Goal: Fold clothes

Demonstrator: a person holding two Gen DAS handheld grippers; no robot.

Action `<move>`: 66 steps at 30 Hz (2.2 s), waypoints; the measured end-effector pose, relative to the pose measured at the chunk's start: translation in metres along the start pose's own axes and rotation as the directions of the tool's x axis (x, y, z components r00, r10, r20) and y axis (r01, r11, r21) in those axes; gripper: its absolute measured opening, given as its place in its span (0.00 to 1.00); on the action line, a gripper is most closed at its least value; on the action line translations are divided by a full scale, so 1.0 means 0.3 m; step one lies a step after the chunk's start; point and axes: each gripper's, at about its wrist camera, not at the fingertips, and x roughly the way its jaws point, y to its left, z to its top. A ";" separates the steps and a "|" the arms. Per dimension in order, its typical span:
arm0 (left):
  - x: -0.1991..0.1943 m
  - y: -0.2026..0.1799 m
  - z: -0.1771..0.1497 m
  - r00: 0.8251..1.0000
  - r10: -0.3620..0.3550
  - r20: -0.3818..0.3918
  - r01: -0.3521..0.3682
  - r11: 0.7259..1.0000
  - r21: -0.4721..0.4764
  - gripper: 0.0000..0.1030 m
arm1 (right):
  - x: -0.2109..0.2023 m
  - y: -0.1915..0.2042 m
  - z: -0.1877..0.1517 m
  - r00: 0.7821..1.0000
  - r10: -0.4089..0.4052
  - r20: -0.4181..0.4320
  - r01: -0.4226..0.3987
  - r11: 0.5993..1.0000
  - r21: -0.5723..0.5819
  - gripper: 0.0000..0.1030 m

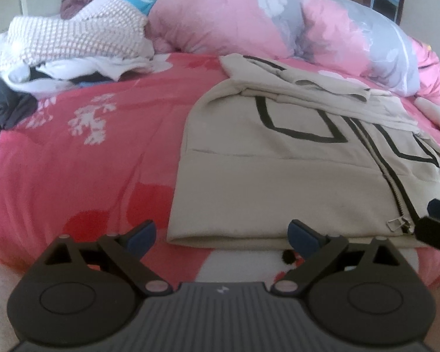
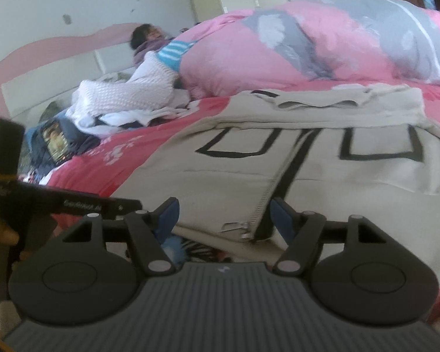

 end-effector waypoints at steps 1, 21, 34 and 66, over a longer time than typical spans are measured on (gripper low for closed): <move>0.000 0.006 0.000 1.000 -0.005 -0.003 0.005 1.000 -0.007 0.95 | 0.002 0.007 -0.001 1.000 0.004 -0.003 -0.005 1.000 -0.007 0.67; 0.012 0.067 0.018 0.997 -0.064 -0.043 0.061 0.995 -0.077 1.00 | 0.036 0.028 -0.014 0.999 0.029 -0.022 -0.030 0.999 -0.024 0.68; 0.003 0.254 0.061 0.997 0.024 -0.073 -0.042 0.966 -0.255 1.00 | 0.176 0.242 0.033 0.988 0.145 -0.049 -0.153 0.922 -0.356 0.67; 0.075 0.347 0.125 0.933 -0.360 0.017 0.326 0.822 -0.467 0.94 | 0.293 0.406 0.022 0.990 0.123 -0.067 -0.140 0.836 -0.530 0.07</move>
